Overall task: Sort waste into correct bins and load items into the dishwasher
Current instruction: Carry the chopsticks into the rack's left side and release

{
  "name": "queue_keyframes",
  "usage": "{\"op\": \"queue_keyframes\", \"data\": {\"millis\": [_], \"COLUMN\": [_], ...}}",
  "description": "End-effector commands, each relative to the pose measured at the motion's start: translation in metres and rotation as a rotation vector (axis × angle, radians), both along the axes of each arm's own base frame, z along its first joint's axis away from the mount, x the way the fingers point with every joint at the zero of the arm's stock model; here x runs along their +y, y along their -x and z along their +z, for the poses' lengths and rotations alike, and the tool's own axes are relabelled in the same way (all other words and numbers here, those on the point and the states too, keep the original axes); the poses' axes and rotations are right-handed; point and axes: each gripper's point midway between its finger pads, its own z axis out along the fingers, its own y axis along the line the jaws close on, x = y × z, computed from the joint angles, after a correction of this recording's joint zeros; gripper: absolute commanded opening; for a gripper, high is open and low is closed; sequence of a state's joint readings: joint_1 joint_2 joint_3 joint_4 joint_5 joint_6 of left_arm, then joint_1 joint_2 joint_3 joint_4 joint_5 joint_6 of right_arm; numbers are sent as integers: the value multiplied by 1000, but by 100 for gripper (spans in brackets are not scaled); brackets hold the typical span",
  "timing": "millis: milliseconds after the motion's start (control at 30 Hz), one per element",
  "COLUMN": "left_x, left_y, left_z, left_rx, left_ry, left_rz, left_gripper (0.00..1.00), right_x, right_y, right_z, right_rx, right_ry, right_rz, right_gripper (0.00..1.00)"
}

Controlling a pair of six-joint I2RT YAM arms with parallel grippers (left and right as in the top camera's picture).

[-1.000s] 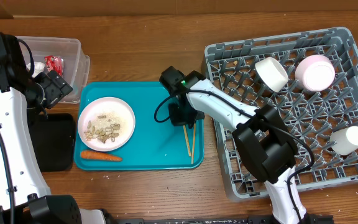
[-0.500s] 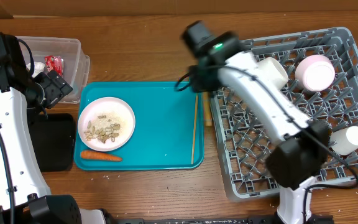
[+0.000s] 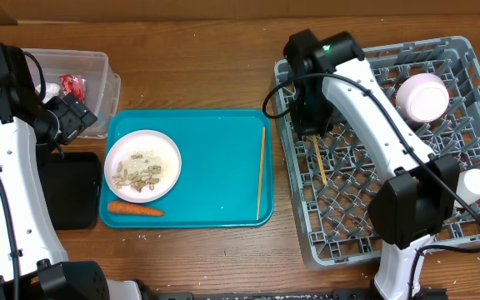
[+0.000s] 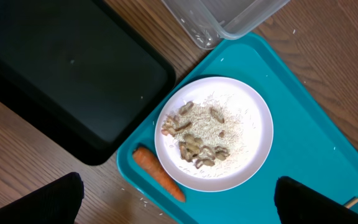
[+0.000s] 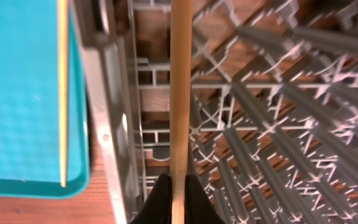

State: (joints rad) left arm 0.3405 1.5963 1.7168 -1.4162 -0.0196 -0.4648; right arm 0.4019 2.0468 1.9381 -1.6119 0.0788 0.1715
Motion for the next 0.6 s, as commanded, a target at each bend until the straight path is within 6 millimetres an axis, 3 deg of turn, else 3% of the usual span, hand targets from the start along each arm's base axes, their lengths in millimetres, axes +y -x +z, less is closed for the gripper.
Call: {"op": "queue_keyframes", "data": {"millis": [0, 167, 433, 500, 567], "left_x": [1, 1, 1, 1, 1], "left_y": [-2, -2, -3, -2, -2], "left_z": [4, 4, 4, 4, 4], "left_rx": [-9, -10, -11, -11, -11], "left_ry": [-15, -15, -16, -15, -15], "left_rz": [-16, -16, -16, -16, -16], "left_gripper": [100, 100, 100, 100, 100], "right_x": [-2, 9, 11, 12, 12], "right_y": [17, 34, 35, 35, 35], "right_z": [-12, -32, -35, -36, -36], "right_rx": [60, 136, 139, 137, 138], "right_ry": [-2, -56, -59, -59, -59], "right_rz": [22, 19, 25, 24, 25], "right_gripper": [4, 4, 5, 10, 24]}}
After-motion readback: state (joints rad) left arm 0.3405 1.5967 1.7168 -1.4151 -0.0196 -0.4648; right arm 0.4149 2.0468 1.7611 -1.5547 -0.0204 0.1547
